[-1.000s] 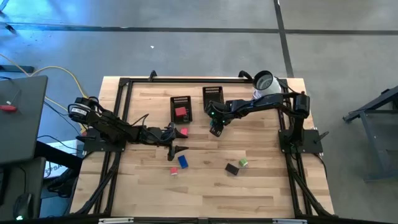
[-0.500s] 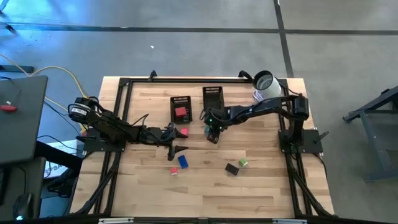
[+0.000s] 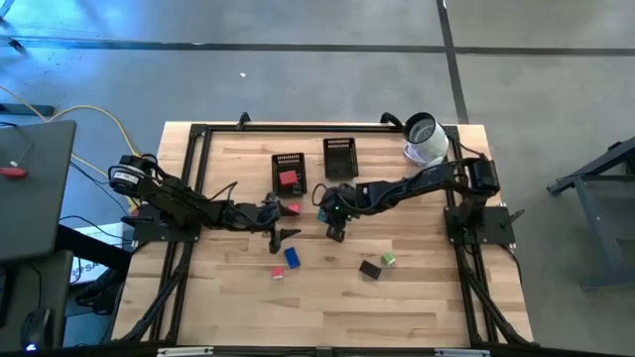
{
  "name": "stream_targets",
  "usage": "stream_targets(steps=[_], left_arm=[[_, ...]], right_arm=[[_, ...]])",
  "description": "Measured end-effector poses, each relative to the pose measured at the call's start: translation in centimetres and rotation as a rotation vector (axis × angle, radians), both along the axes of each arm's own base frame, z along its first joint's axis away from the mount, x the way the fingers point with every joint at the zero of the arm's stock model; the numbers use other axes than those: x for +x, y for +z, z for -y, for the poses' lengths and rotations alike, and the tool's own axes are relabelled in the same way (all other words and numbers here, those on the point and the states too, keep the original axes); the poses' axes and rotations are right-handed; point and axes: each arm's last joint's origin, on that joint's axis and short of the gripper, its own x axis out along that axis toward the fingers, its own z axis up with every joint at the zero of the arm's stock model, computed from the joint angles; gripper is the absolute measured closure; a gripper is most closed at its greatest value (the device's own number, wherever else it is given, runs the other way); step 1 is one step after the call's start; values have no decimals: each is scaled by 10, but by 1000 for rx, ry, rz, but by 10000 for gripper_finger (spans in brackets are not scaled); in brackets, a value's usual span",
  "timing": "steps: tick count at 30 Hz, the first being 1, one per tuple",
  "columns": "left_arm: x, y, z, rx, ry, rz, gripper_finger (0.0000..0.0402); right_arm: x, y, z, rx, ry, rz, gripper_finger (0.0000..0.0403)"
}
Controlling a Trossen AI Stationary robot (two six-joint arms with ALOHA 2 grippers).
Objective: Pick & Place Office items
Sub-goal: Put the light blue digital clock into the right black bin
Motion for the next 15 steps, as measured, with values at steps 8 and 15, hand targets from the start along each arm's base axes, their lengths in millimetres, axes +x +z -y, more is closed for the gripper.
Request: stream_targets(steps=[8, 15], left_arm=[[1, 0, -9, 0, 36, -2, 138], [2, 3, -14, -13, 42, 36, 138]], right_arm=[[-2, 26, -10, -45, 14, 88, 275], [4, 35, -11, -30, 40, 193, 275]])
